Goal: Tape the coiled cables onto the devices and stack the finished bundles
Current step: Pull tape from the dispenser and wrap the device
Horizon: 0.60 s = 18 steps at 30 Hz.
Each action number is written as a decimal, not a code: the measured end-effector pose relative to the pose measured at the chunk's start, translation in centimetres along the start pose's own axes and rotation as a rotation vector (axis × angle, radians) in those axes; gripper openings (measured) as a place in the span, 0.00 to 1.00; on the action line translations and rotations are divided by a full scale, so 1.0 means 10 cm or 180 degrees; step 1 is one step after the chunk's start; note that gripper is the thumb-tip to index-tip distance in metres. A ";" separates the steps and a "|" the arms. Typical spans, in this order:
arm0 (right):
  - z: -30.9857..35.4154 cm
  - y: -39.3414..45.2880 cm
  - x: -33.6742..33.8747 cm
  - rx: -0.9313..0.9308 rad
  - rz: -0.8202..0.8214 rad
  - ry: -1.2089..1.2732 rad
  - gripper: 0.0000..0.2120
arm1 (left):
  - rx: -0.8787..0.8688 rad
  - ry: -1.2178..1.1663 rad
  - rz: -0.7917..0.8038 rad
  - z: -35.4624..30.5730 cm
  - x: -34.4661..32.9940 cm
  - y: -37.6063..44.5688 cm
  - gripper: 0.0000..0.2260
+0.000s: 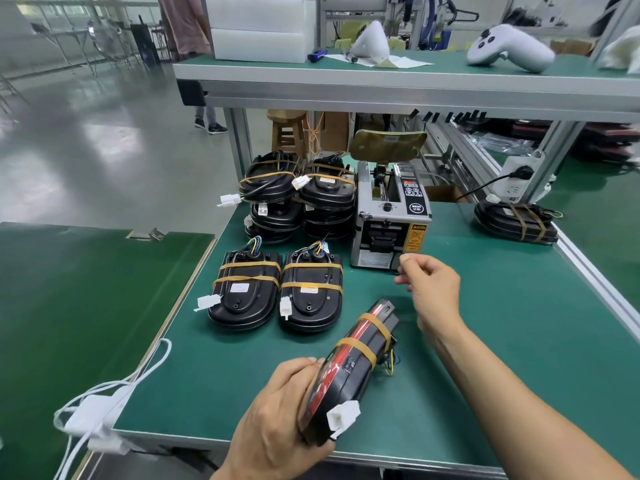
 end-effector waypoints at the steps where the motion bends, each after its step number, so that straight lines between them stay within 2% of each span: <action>1: -0.01 -0.01 0.02 -0.0031 0.0101 0.0147 0.05 | -0.0008 -0.0026 0.0009 -0.01 0.00 0.01 0.34; 11: 0.03 -0.11 -0.03 -0.0151 0.0453 0.0690 0.04 | 0.0091 -0.0009 0.0045 0.02 -0.01 -0.02 0.35; 18: 0.16 -0.29 0.00 -0.0142 0.0803 0.1169 0.09 | 0.0045 -0.0014 0.0049 0.02 -0.01 -0.02 0.36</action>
Point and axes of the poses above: each hand's wrist, its own y-axis towards the middle knuckle, its own x-axis out of the back of the hand, z = x × y, the point moved 7 cm from there along y, towards the middle knuckle, and after that the axes turned 4 degrees about -x, right-handed, at the moved point
